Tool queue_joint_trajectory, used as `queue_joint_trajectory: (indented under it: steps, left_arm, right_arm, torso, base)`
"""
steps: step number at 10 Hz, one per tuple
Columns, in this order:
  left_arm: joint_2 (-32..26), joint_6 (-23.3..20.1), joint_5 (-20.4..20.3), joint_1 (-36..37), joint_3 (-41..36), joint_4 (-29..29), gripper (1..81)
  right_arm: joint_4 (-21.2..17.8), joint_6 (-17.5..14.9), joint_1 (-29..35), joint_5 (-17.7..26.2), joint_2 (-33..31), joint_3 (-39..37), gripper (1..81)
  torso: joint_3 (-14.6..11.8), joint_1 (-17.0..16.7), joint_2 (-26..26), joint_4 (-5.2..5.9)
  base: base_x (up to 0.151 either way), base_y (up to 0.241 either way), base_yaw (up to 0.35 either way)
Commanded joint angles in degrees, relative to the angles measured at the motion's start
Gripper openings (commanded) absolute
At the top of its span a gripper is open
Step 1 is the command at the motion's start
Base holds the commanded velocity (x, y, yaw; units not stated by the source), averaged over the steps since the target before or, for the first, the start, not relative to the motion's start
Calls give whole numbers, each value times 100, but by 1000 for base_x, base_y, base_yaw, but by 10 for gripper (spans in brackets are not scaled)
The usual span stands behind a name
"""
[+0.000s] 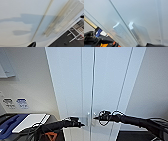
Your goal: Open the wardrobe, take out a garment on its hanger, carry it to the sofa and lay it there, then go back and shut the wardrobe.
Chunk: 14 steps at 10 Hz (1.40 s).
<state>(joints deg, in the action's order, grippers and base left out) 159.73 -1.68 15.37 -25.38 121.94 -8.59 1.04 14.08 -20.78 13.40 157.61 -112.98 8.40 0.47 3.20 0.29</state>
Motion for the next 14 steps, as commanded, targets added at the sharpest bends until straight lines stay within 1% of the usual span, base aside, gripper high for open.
queue_joint_trajectory:
  steps: [1, 3, 4, 9, 12, 14]
  left_arm:
    - [120, -33, 89, 1074, 75, -63, 811]
    - [322, -34, 89, 1083, 311, -46, 811]
    - [514, -34, 89, 1083, 609, -46, 811]
    - [1279, -60, 62, 1162, 1455, -11, 811]
    - [1562, -78, 54, 1259, 1491, 86, 811]
    - [1791, -78, 27, 1294, 1561, 271, 811]
  right_arm:
    - [-121, 33, 1132, 5, 370, -600, 811]
    - [-130, 33, 1168, 40, 572, -829, 811]
    - [-138, 42, 1194, 66, 659, -865, 811]
    - [-192, 42, 1142, 75, 827, -838, 811]
    - [-192, 42, 992, 32, 827, -795, 811]
    - [-183, 42, 922, 5, 818, -724, 811]
  torso:
    - [0, 0, 0, 0]
    - [2, 2, 0, 0]
    - [2, 2, -2, 0]
    - [5, 2, -2, 0]
    - [5, 4, -2, 0]
    - [5, 4, -2, 0]
  base:
    - [0, 0, 0]
    - [0, 0, 0]
    - [0, 0, 0]
    - [0, 0, 0]
    - [0, 0, 0]
    - [0, 0, 0]
